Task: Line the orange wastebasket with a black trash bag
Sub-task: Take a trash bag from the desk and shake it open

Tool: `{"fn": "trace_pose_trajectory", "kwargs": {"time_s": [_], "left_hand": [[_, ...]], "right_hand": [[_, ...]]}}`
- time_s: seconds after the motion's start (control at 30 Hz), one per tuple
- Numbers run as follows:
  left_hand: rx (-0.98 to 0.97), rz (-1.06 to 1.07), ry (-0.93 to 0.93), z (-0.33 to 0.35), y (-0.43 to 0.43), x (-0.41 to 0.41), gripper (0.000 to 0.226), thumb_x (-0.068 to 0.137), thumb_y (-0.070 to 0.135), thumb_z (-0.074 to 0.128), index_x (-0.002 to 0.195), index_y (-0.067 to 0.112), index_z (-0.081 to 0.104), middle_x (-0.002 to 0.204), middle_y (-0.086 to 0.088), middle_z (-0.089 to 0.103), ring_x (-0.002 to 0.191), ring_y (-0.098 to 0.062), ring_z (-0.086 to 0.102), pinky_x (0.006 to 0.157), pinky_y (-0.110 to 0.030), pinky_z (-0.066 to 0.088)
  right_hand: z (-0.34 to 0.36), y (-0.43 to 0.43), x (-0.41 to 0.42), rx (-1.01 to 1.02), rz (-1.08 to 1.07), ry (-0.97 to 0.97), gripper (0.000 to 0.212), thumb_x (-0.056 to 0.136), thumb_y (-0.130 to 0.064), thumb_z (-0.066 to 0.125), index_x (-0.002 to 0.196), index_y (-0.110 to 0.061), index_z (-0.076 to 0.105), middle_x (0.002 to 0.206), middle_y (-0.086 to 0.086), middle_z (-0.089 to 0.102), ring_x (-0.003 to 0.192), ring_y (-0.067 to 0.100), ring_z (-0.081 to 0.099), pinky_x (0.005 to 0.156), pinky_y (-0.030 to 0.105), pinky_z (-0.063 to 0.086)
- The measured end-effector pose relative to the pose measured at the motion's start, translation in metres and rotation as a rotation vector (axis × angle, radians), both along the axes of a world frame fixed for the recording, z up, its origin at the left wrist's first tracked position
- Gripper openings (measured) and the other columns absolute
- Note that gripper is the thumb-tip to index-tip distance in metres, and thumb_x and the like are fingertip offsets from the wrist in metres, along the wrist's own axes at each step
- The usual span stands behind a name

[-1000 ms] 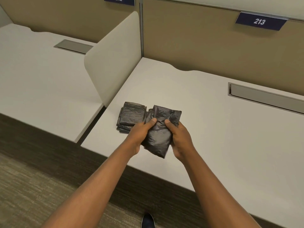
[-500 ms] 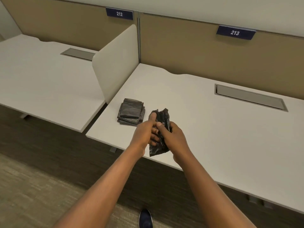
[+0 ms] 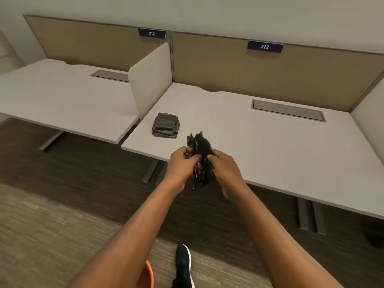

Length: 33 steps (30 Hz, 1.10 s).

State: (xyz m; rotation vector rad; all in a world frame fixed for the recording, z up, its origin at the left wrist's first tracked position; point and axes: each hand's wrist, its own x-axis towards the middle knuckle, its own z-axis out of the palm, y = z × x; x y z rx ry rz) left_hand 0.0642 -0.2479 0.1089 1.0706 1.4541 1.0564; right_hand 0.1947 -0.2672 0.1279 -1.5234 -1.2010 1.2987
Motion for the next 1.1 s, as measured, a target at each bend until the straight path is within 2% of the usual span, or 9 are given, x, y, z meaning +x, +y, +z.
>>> {"fn": "trace_pose_trajectory", "kwargs": {"time_s": [0.17,0.27,0.4,0.53,0.67,0.8,0.97,1.03,1.1], "left_hand": [[-0.097,0.098,-0.162,0.014,-0.042,-0.030,0.012,0.092,0.010,0.066,0.096,0.018,0.074,0.088,-0.003,0.080,0.089,-0.020,0.077,0.083,-0.042,0.062],[-0.155,0.165,-0.243,0.019,-0.059,-0.060,0.014,0.092,0.009,0.064,0.100,0.015,0.074,0.085,-0.002,0.080,0.083,-0.018,0.078,0.070,-0.035,0.061],[-0.208,0.266,-0.398,0.018,-0.082,-0.110,0.014,0.093,0.008,0.063,0.103,0.012,0.071,0.087,-0.007,0.080,0.080,-0.023,0.078,0.061,-0.034,0.061],[-0.269,0.318,-0.504,0.004,-0.107,-0.164,0.017,0.097,0.011,0.055,0.096,0.010,0.072,0.085,-0.011,0.079,0.077,-0.024,0.077,0.077,-0.047,0.062],[-0.342,0.322,-0.590,-0.008,-0.140,-0.220,0.020,0.099,0.011,0.051,0.094,0.008,0.071,0.096,-0.015,0.073,0.088,-0.030,0.070,0.089,-0.054,0.055],[-0.343,0.310,-0.596,-0.005,-0.165,-0.270,0.019,0.100,0.014,0.050,0.093,0.010,0.067,0.094,-0.010,0.068,0.084,-0.026,0.067,0.070,-0.047,0.060],[-0.273,0.303,-0.602,0.015,-0.182,-0.307,0.018,0.098,0.014,0.052,0.088,0.010,0.066,0.084,-0.006,0.063,0.080,-0.023,0.064,0.075,-0.045,0.055],[-0.209,0.307,-0.590,0.025,-0.186,-0.316,0.019,0.098,0.011,0.053,0.087,0.009,0.068,0.078,-0.004,0.067,0.071,-0.019,0.068,0.060,-0.035,0.059],[-0.155,0.296,-0.569,0.034,-0.190,-0.322,0.013,0.096,0.010,0.057,0.089,0.008,0.068,0.080,-0.006,0.069,0.072,-0.020,0.067,0.061,-0.031,0.057]], "right_hand": [[0.016,-0.040,-0.007,-0.002,-0.029,0.024,0.029,0.105,-0.025,0.044,0.103,-0.023,0.073,0.095,0.004,0.078,0.095,0.022,0.072,0.078,0.035,0.056],[0.021,-0.055,-0.015,-0.034,-0.052,0.056,0.029,0.105,-0.023,0.044,0.101,-0.023,0.073,0.094,0.003,0.079,0.097,0.024,0.072,0.084,0.039,0.056],[0.021,-0.066,-0.035,-0.103,-0.125,0.218,0.027,0.106,-0.017,0.044,0.102,-0.019,0.070,0.090,0.001,0.080,0.096,0.025,0.073,0.089,0.044,0.057],[0.018,-0.078,-0.068,-0.209,-0.218,0.433,0.022,0.105,-0.014,0.045,0.104,-0.015,0.067,0.089,0.005,0.078,0.093,0.024,0.071,0.087,0.045,0.059],[0.017,-0.096,-0.111,-0.274,-0.237,0.546,0.021,0.104,-0.012,0.048,0.113,-0.011,0.067,0.102,0.013,0.077,0.095,0.026,0.072,0.068,0.037,0.063],[0.015,-0.111,-0.153,-0.286,-0.170,0.523,0.022,0.103,-0.015,0.050,0.115,-0.008,0.067,0.108,0.015,0.077,0.101,0.028,0.072,0.072,0.038,0.062],[0.022,-0.122,-0.188,-0.199,-0.038,0.300,0.027,0.105,-0.025,0.047,0.115,-0.011,0.068,0.111,0.011,0.077,0.104,0.028,0.073,0.089,0.042,0.059],[0.025,-0.126,-0.198,-0.082,-0.005,0.026,0.030,0.104,-0.032,0.049,0.120,-0.014,0.067,0.116,0.009,0.075,0.103,0.025,0.072,0.092,0.040,0.058],[0.027,-0.131,-0.206,0.139,0.000,-0.369,0.043,0.101,-0.040,0.054,0.138,-0.017,0.057,0.132,0.008,0.066,0.109,0.018,0.066,0.094,0.040,0.056]]}}
